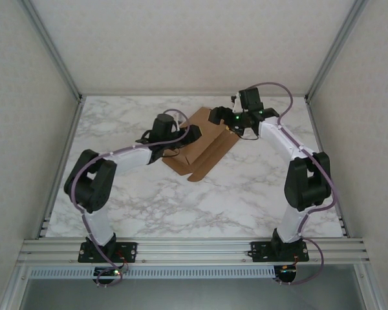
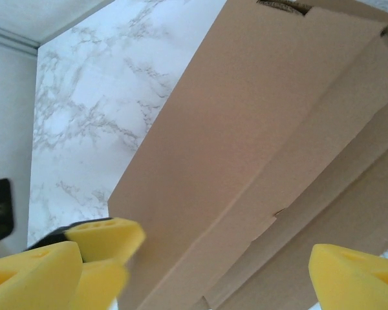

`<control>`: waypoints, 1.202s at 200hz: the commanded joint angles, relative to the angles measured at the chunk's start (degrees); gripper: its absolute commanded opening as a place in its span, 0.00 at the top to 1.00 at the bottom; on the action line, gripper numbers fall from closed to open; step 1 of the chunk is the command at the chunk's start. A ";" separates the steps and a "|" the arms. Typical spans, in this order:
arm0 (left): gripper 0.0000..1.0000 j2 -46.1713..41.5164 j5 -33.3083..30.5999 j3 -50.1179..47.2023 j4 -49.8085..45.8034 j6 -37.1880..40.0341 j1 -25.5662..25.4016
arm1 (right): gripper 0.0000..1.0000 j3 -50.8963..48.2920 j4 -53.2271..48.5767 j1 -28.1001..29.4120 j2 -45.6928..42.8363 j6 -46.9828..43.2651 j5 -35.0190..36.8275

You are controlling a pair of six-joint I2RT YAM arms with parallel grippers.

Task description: Fold the paper box

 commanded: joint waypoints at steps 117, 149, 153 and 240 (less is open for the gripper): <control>0.40 11.67 -1.49 16.65 -13.75 9.34 10.07 | 0.05 -19.77 20.26 -0.20 -5.61 21.17 -0.87; 0.41 17.28 0.24 19.45 -16.33 11.13 8.23 | 0.01 -23.35 28.03 -1.30 -2.58 25.73 -2.80; 0.41 17.36 0.28 19.12 -16.30 11.22 7.93 | 0.01 -23.84 29.29 -1.45 -2.23 26.06 -3.06; 0.42 13.23 3.59 5.90 -5.29 1.83 2.19 | 0.02 -27.59 34.95 -4.46 -0.49 23.49 -8.00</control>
